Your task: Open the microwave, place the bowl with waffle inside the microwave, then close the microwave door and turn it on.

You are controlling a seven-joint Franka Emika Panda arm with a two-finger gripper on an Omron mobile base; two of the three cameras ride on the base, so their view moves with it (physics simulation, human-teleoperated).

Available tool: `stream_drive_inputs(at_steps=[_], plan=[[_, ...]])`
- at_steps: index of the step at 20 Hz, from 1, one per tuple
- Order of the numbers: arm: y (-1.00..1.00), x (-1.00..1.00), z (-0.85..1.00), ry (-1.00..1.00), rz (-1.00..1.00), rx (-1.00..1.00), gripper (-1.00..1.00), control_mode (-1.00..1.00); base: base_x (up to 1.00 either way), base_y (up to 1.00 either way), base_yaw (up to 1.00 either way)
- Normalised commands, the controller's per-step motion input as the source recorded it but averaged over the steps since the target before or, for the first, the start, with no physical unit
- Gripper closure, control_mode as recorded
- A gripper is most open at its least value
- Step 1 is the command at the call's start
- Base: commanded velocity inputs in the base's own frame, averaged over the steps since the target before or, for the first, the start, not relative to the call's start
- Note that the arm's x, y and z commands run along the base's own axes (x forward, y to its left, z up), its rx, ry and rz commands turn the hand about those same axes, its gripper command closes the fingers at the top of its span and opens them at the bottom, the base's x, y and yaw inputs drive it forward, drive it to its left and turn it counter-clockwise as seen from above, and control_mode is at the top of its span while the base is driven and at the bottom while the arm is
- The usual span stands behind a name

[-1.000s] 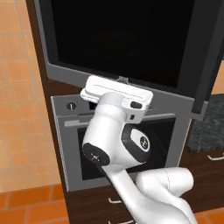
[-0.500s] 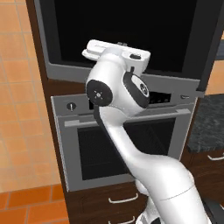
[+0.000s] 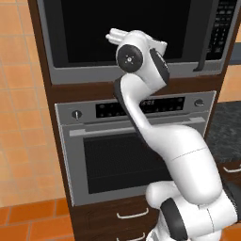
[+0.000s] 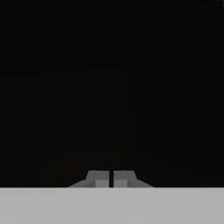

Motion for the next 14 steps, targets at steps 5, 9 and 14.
stream_drive_inputs(at_steps=[5,9,14], plan=[[-0.54,1.00,0.00,0.11,0.23,0.21,1.00,-1.00,0.00,0.00,0.00],[-0.39,0.89,-0.15,0.08,0.20,0.24,1.00,-1.00,0.00,0.00,0.00],[-1.00,-0.72,-0.05,0.00,0.10,0.30,1.00,-1.00,0.00,0.00,0.00]])
